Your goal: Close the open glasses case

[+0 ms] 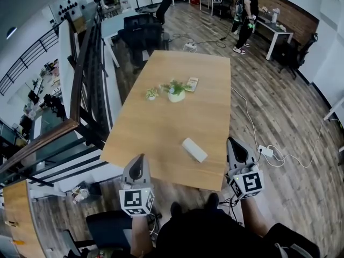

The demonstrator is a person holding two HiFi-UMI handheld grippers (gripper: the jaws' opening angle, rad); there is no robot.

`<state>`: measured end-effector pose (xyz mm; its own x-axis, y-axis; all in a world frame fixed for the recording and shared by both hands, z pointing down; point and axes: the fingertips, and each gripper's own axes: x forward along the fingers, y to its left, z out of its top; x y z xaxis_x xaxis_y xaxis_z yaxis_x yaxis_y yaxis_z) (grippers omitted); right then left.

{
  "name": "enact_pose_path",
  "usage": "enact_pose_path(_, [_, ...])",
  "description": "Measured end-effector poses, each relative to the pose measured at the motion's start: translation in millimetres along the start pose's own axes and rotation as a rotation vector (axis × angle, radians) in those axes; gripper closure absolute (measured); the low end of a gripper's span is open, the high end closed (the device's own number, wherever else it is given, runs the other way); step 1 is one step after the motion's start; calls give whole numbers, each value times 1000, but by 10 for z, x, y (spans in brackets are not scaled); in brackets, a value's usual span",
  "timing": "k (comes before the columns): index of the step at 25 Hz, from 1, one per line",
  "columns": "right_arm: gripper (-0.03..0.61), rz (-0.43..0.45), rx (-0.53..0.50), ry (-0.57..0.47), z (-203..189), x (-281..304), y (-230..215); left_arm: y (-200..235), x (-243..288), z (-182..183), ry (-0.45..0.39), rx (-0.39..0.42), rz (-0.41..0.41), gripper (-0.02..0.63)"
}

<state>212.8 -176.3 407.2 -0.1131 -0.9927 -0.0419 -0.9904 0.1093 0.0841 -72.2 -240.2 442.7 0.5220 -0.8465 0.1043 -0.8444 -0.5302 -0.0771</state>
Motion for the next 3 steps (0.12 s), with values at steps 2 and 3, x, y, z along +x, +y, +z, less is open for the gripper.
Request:
enact_pose_path(2, [566,-1,6,-9,2,2,-7,-12,8,-4,0,-1,-1,615])
enact_pose_path(3, [566,-1,7,-12,6,3,-10,-19,12,-7,0,-1,-1,615])
